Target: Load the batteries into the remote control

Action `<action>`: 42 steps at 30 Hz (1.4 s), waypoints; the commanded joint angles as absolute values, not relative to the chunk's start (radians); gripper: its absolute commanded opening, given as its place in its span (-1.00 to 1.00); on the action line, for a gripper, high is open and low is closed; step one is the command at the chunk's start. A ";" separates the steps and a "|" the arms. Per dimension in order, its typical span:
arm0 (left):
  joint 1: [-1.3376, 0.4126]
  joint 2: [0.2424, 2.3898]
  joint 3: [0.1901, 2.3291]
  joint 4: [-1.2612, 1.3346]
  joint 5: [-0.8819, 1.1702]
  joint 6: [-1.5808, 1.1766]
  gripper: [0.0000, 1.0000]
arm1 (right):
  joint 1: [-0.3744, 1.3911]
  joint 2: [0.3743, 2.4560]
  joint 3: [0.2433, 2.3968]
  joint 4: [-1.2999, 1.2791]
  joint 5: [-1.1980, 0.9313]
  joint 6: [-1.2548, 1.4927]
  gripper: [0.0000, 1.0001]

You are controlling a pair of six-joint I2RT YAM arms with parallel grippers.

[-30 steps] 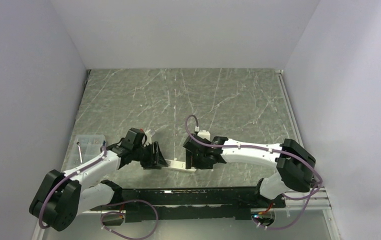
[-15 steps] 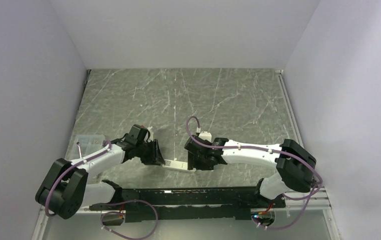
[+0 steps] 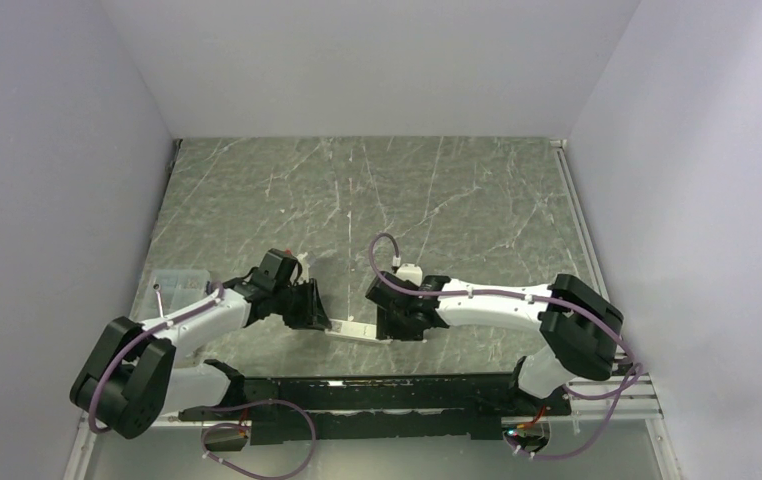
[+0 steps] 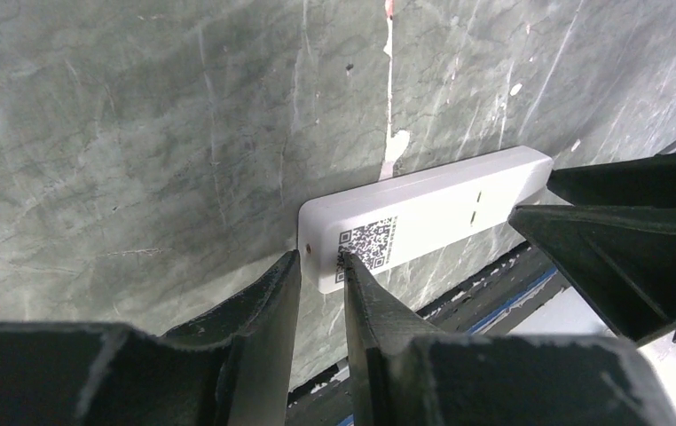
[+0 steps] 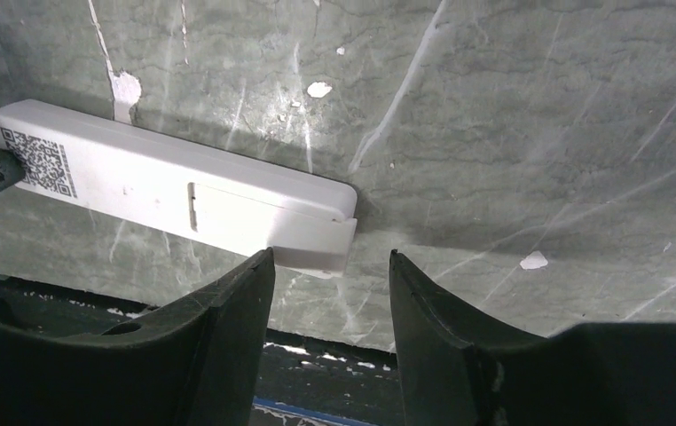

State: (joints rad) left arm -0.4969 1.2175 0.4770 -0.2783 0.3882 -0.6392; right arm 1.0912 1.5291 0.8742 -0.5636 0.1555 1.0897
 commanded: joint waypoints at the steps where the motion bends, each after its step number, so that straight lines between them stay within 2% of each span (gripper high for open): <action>1: -0.508 1.175 0.467 -0.275 0.411 -0.631 -0.40 | 1.083 1.535 0.916 -0.543 0.198 1.123 0.04; 21: -0.535 1.131 0.428 -0.266 0.417 -0.670 -0.39 | 1.075 1.564 0.922 -0.535 0.212 1.154 -0.02; 42: -0.544 1.139 0.420 -0.251 0.418 -0.677 -0.34 | 1.075 1.661 0.988 -0.579 0.195 1.101 -0.34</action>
